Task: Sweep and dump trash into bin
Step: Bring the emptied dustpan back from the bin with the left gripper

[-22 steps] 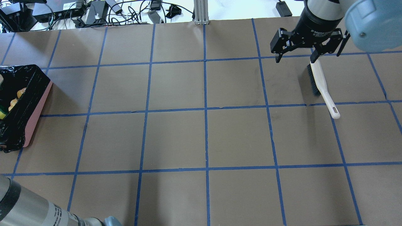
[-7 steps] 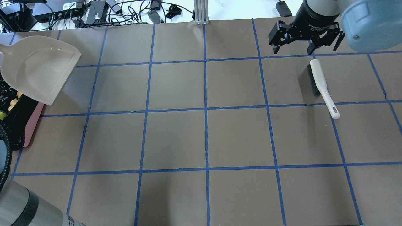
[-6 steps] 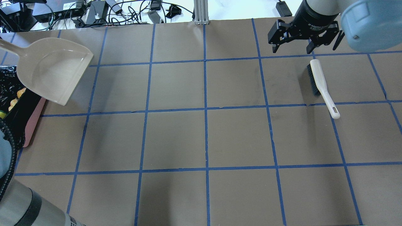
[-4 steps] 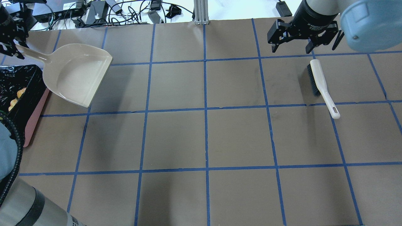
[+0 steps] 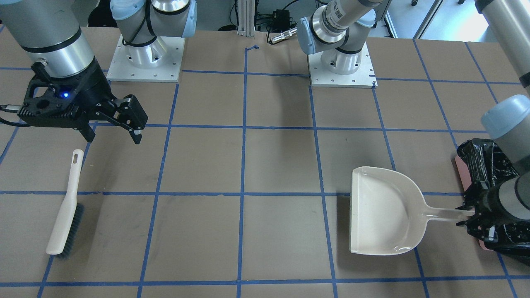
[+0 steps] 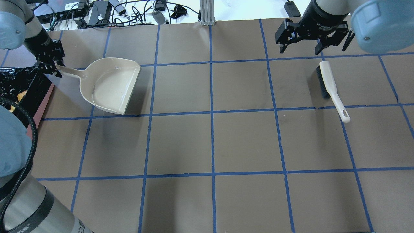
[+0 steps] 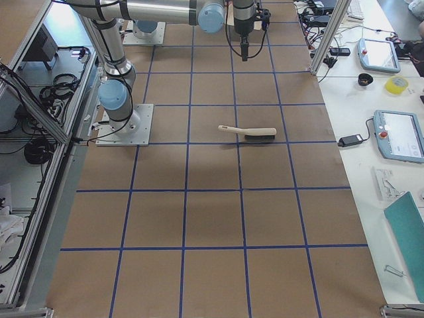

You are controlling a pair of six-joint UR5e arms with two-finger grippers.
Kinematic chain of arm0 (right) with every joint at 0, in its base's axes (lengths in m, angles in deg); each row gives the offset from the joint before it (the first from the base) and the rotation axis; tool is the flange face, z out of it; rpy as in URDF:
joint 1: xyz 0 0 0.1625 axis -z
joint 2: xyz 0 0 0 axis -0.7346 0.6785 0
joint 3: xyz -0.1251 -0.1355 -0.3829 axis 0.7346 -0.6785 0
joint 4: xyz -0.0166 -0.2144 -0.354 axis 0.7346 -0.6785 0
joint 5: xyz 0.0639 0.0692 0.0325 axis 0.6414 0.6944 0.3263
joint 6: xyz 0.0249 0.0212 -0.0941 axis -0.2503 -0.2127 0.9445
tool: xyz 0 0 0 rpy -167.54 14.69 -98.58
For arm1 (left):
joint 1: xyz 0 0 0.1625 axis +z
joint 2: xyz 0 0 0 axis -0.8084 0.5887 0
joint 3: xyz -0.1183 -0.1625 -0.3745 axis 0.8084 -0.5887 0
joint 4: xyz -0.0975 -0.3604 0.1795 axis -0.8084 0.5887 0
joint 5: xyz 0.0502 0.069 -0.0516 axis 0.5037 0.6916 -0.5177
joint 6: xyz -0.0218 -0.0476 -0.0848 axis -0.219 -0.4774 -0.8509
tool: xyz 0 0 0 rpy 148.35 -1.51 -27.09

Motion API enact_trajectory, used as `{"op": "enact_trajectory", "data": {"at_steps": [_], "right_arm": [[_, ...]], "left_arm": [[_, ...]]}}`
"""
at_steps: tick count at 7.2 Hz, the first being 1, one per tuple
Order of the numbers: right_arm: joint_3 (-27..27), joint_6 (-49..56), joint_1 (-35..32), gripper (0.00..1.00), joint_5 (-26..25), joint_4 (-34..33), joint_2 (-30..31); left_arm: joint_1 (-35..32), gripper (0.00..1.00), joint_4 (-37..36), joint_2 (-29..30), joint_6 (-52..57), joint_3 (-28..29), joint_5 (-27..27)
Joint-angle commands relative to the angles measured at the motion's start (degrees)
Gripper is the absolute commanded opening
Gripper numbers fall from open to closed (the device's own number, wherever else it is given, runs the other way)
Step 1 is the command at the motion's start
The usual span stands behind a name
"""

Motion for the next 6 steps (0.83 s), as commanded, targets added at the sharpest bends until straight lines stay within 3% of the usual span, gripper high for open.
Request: {"op": "enact_trajectory", "data": {"at_steps": [1,6], "right_arm": [[0.0,-0.1,0.0,1.0,0.0,0.0,-0.1],[0.2,-0.1,0.0,1.0,-0.2,0.2,0.0]], "left_arm": [[-1.1,0.0,-1.3,3.1,-6.6,-0.2,-2.8],[-3.6,0.0,-6.2,3.1,-10.1,-1.5,-2.0]]}}
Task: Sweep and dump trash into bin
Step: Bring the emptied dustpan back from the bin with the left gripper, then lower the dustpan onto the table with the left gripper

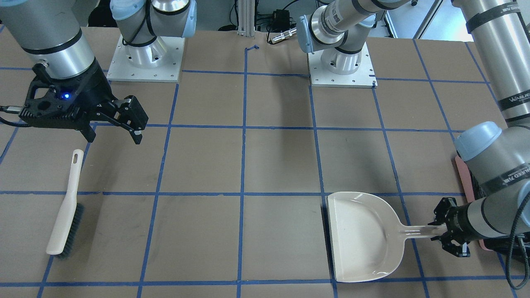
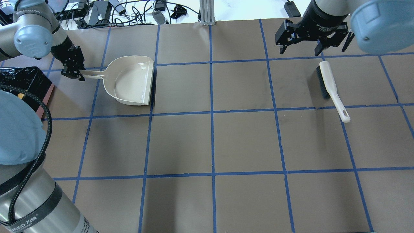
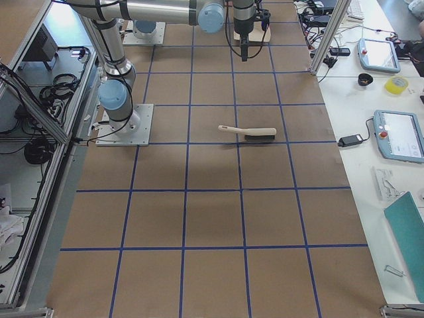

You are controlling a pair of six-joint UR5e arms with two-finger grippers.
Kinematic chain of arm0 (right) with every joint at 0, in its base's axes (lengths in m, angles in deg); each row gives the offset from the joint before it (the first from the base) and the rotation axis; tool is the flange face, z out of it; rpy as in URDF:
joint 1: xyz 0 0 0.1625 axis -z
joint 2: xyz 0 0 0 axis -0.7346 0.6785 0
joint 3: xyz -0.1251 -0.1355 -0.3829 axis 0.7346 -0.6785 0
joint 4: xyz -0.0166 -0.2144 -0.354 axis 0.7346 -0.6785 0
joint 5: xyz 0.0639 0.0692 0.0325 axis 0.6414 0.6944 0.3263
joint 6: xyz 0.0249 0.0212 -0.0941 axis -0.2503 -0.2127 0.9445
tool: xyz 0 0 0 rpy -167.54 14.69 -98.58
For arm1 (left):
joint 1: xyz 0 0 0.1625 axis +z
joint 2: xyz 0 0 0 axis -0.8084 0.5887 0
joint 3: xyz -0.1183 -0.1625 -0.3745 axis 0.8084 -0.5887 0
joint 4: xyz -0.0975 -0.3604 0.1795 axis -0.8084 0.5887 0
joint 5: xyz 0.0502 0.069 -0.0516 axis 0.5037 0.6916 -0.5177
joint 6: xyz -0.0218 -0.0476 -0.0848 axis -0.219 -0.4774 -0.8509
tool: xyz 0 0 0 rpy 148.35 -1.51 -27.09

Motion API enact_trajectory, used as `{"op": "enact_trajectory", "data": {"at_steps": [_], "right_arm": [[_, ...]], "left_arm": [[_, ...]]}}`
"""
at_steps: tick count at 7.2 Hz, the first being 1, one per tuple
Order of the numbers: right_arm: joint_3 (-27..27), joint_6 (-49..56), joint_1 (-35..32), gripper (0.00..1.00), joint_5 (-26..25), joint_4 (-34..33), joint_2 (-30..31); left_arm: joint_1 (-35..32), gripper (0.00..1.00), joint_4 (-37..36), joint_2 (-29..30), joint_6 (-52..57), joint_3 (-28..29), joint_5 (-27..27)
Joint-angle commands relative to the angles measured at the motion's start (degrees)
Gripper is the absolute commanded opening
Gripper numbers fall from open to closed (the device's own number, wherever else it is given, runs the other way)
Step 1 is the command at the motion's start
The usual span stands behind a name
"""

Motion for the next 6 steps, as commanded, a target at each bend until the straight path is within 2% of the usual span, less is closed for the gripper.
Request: {"op": "enact_trajectory", "data": {"at_steps": [1,6], "right_arm": [[0.1,0.0,0.0,1.0,0.1,0.0,0.0],[0.2,0.0,0.0,1.0,-0.2,0.0,-0.6]], "left_arm": [[-1.3,0.0,-2.0,-0.5,-0.2,-1.2,0.8],[-1.7,0.0,-6.0,-1.4,0.6,-5.2,0.9]]}}
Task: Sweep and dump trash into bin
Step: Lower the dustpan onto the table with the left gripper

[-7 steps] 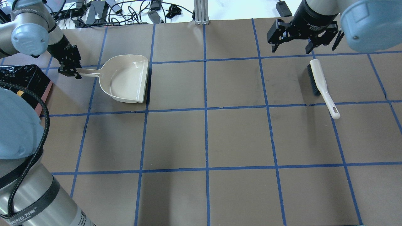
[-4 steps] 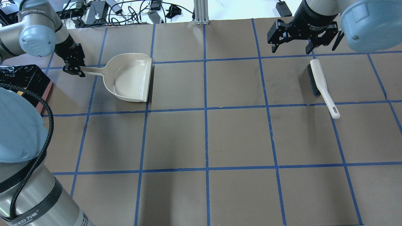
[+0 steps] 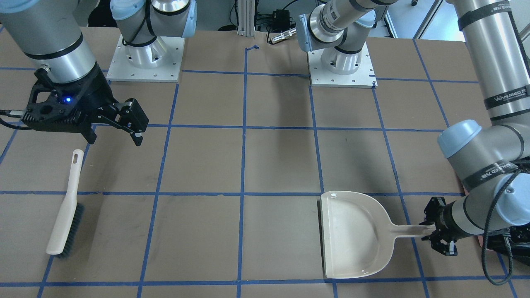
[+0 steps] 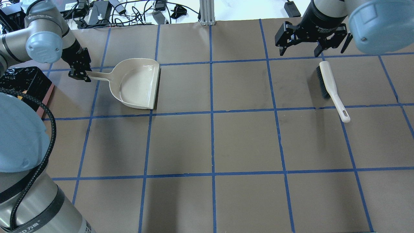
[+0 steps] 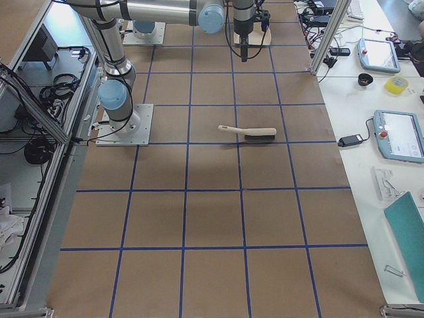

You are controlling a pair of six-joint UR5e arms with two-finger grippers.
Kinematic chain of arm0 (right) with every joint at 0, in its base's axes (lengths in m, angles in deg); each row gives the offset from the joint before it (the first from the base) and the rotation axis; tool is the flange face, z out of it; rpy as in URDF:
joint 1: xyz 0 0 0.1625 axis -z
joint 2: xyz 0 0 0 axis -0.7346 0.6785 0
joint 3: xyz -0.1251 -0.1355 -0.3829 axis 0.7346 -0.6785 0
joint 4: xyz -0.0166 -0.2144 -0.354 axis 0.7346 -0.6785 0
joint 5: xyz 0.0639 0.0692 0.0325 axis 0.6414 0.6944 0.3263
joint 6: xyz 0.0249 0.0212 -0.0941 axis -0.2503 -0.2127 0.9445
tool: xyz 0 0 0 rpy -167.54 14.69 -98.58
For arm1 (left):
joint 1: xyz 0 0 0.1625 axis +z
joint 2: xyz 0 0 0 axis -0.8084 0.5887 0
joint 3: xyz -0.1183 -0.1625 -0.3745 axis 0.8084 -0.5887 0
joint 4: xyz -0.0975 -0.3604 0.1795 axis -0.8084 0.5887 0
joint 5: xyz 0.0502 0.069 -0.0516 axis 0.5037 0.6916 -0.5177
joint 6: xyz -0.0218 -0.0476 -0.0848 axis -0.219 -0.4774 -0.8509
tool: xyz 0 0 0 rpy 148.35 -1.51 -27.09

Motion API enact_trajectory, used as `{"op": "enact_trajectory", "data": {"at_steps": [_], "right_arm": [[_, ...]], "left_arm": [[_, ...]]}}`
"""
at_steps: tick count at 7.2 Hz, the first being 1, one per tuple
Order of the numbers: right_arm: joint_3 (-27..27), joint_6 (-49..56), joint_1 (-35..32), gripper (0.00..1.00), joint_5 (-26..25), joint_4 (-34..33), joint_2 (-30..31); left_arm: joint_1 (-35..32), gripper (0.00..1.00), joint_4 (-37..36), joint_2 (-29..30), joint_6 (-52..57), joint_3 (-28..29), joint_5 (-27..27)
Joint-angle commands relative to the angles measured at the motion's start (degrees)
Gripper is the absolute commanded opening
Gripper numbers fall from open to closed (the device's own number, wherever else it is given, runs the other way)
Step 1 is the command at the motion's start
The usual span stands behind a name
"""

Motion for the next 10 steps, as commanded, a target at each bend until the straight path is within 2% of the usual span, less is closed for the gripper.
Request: {"op": "enact_trajectory", "data": {"at_steps": [1,3,6,8,9,10], "right_arm": [[0.0,0.8,0.0,1.0,-0.1,0.2,-0.1],[0.0,0.9,-0.1,1.0,-0.2,1.1,-0.2],[0.1,2.5,-0.2,1.0,-0.8,1.9,-0.1],[0.1,5.1,-0.2,1.0,-0.8,4.0,-0.1],[0.2,5.0,-0.2,1.0,-0.8,4.7,-0.2],[0.1,4.8,-0.2,1.0,-0.5,4.8,-0.2]], "left_arm": [[-0.4,0.0,-1.5,-0.6,0.1,-1.8,0.6],[-0.5,0.0,-1.7,-1.7,1.0,-3.0,1.6],[-0.5,0.26,-2.7,-1.4,0.9,-3.3,1.6],[-0.5,0.33,-3.4,-1.3,0.9,-3.9,1.6],[-0.5,0.42,-4.2,-1.4,0.9,-4.3,1.6],[-0.5,0.57,-4.2,-1.5,0.9,-4.4,1.6]]}}
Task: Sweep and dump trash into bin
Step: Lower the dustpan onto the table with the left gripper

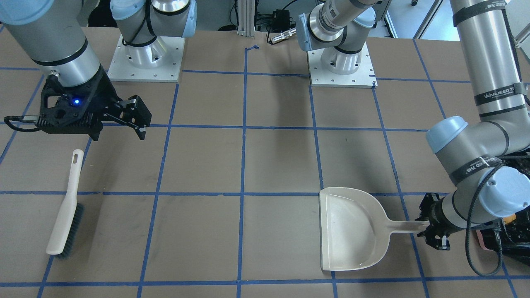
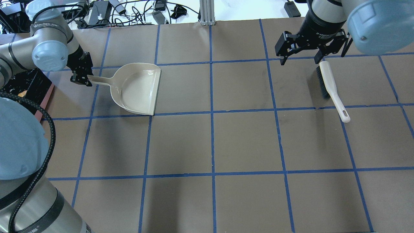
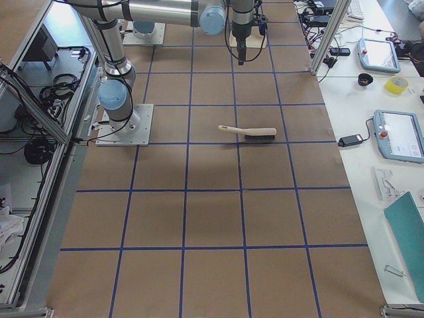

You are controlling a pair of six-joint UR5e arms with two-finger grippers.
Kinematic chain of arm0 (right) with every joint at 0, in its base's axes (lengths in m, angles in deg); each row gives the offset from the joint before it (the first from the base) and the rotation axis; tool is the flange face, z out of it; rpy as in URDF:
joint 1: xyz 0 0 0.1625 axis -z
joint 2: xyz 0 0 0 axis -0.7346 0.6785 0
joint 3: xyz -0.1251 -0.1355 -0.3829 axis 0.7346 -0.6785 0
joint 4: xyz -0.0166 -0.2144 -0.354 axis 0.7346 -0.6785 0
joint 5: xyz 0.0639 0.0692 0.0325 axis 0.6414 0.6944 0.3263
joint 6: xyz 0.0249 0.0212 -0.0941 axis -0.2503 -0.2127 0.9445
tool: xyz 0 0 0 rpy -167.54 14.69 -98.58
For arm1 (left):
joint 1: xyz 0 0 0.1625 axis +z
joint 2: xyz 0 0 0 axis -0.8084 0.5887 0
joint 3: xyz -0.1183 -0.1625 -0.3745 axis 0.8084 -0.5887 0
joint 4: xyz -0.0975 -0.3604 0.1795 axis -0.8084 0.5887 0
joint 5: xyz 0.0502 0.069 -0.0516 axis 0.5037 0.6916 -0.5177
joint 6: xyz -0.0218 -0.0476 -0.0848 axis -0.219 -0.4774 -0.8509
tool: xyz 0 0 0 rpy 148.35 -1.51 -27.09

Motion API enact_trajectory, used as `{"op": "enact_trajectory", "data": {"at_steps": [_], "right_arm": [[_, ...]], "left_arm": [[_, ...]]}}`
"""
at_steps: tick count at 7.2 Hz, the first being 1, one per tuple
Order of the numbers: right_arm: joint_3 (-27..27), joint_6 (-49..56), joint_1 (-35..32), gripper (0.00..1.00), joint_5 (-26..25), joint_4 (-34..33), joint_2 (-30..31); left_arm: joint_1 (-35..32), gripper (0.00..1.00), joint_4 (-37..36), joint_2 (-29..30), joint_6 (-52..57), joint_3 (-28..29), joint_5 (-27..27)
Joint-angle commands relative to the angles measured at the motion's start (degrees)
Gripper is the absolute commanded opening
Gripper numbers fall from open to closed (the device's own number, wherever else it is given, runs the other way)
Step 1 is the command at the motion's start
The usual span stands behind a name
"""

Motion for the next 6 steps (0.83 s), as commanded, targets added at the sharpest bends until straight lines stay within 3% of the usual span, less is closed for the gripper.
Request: {"op": "enact_trajectory", "data": {"at_steps": [1,4,6], "right_arm": [[0.0,-0.1,0.0,1.0,0.4,0.6,0.0],[0.0,-0.1,0.0,1.0,0.7,0.5,0.2],[0.0,-0.1,0.0,1.0,0.3,1.8,0.1]], "left_arm": [[0.0,0.62,-0.3,-0.3,0.0,-0.3,0.0],[0.0,0.63,-0.4,-0.9,0.1,-0.1,0.0],[0.0,0.75,-0.5,-2.1,0.0,0.3,0.0]]}}
